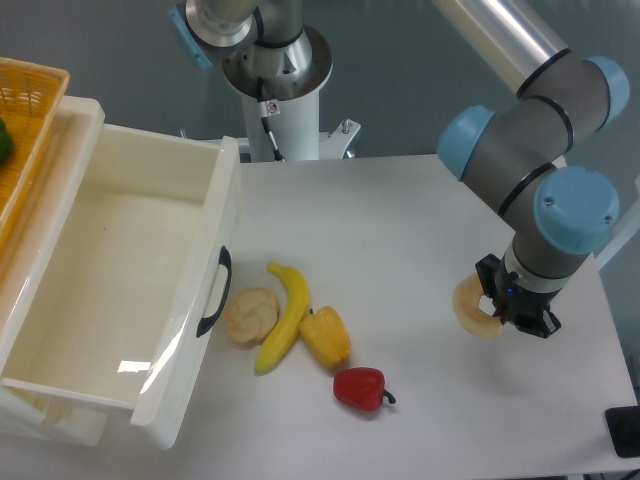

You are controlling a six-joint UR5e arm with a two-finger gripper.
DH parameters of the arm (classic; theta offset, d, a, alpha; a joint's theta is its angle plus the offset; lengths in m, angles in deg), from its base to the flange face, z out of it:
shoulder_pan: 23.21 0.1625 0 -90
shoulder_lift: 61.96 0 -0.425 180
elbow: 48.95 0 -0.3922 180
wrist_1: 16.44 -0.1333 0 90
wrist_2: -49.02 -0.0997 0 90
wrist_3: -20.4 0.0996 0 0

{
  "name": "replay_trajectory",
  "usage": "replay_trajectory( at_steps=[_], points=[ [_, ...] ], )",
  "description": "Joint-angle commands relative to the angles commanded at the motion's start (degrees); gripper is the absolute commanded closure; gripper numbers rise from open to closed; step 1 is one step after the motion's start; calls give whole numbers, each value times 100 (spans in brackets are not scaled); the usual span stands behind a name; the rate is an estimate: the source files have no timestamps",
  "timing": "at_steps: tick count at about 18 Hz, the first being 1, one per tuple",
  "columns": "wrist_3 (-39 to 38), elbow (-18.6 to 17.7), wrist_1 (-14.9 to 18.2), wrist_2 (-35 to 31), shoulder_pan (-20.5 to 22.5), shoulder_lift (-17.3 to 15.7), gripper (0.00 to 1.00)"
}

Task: Place the donuts in the upper white drawer
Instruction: 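Hold the ring donut in the gripper above the table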

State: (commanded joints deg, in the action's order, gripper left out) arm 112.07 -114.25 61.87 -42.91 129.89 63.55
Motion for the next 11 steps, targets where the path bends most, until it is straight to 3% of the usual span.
replay_trajectory(
  at_steps=[7, 11],
  points=[
    [-26, -18, 140, 18, -26, -79, 100],
    [-201, -193, 448, 525, -79, -482, 100]
  ],
)
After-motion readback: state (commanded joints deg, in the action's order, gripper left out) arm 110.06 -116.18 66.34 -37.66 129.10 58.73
